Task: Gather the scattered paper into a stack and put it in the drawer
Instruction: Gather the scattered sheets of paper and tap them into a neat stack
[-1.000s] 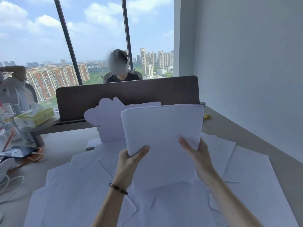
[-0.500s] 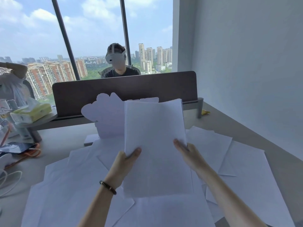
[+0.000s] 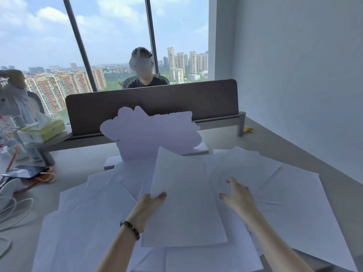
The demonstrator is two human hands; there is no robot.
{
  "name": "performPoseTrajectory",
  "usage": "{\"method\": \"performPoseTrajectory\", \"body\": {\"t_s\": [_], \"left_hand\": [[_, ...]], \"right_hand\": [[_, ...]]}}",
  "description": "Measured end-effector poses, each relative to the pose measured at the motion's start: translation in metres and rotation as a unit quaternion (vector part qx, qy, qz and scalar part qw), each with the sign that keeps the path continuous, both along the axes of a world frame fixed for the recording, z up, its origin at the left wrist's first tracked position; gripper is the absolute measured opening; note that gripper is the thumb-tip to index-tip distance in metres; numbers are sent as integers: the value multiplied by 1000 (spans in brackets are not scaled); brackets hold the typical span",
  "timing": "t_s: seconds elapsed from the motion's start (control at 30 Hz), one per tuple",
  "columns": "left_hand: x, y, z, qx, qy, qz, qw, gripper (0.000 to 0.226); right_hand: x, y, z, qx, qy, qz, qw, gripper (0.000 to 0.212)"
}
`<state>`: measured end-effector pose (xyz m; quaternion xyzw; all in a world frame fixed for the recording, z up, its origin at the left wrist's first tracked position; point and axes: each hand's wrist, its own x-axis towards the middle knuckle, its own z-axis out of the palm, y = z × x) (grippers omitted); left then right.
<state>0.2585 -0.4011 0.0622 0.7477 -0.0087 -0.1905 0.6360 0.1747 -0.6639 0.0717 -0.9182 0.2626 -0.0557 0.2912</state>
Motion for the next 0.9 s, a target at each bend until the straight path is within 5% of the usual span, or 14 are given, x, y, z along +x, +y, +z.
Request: {"method": "performPoseTrajectory", "body": {"t_s": [0.17,0.3,0.43,0.73,0.9], "left_hand": [[-9,-16,3,-36,36,-8,999,24],[-5,-9,10,-48,14,0,999,21],[-2,-4,10,-5,-4,7,1000,23],[-16,-12,12,43,-7,-32,999,12],[-15,-10,15,35,-1,-47,998,24]], "right_hand": [[7,-12,-6,153,-26,-49,987,74],[9,-21,-16,124,-67,-86,986,34],[10,-27,-19,116,-101,-125,980,47],[12,-24,-18,121,-89,-132,980,47],[11,-25,-21,144,-114,-108,977,35]]}}
